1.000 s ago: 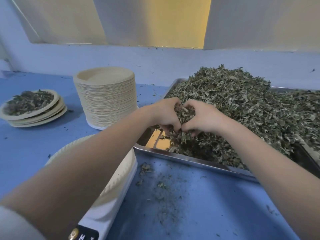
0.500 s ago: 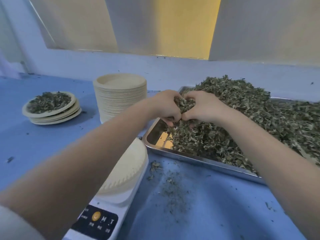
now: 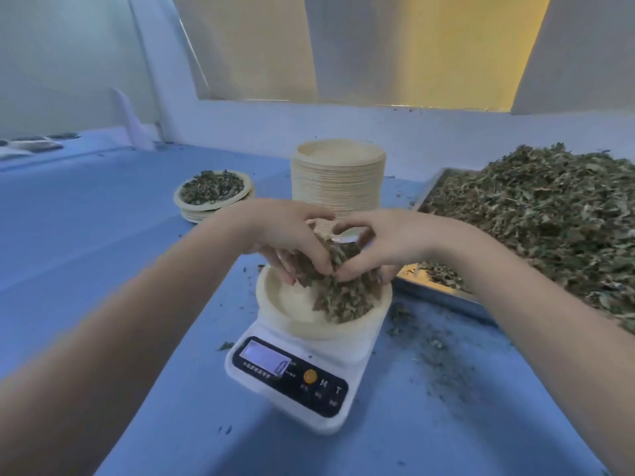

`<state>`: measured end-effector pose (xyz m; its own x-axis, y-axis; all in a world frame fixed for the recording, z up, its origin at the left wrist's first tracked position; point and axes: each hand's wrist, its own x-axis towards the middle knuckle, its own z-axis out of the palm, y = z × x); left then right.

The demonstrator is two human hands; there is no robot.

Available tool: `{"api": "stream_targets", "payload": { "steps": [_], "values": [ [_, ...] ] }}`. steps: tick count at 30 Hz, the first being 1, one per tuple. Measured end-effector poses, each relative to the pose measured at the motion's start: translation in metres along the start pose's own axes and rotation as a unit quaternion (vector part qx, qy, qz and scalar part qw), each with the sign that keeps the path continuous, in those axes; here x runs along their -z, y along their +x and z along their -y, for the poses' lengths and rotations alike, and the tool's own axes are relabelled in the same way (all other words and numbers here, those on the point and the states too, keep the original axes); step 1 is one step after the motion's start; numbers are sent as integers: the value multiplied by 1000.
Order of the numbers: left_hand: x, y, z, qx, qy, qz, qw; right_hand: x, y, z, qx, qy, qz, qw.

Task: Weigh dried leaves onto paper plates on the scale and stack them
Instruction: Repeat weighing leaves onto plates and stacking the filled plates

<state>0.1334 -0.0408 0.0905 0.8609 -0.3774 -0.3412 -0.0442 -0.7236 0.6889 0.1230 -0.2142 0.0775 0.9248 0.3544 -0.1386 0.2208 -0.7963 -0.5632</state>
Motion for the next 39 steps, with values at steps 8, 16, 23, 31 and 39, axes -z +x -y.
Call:
{"api": "stream_targets", "payload": {
  "steps": [8,16,23,31,39],
  "values": [
    [14,-8,18,-52,-22,-119,991,2,0,-8,28,91,-79,992],
    [-3,4,40,-128,-102,-259,952,-9,11,-6,41,66,-139,987],
    [-13,9,49,-162,-119,-322,925,-21,16,2,48,21,-180,982],
    [-25,13,50,-161,-118,-341,919,-25,13,6,30,-125,-160,979],
    [-33,16,55,-163,-180,-400,884,-54,23,17,83,-259,-130,953]
  ]
}}
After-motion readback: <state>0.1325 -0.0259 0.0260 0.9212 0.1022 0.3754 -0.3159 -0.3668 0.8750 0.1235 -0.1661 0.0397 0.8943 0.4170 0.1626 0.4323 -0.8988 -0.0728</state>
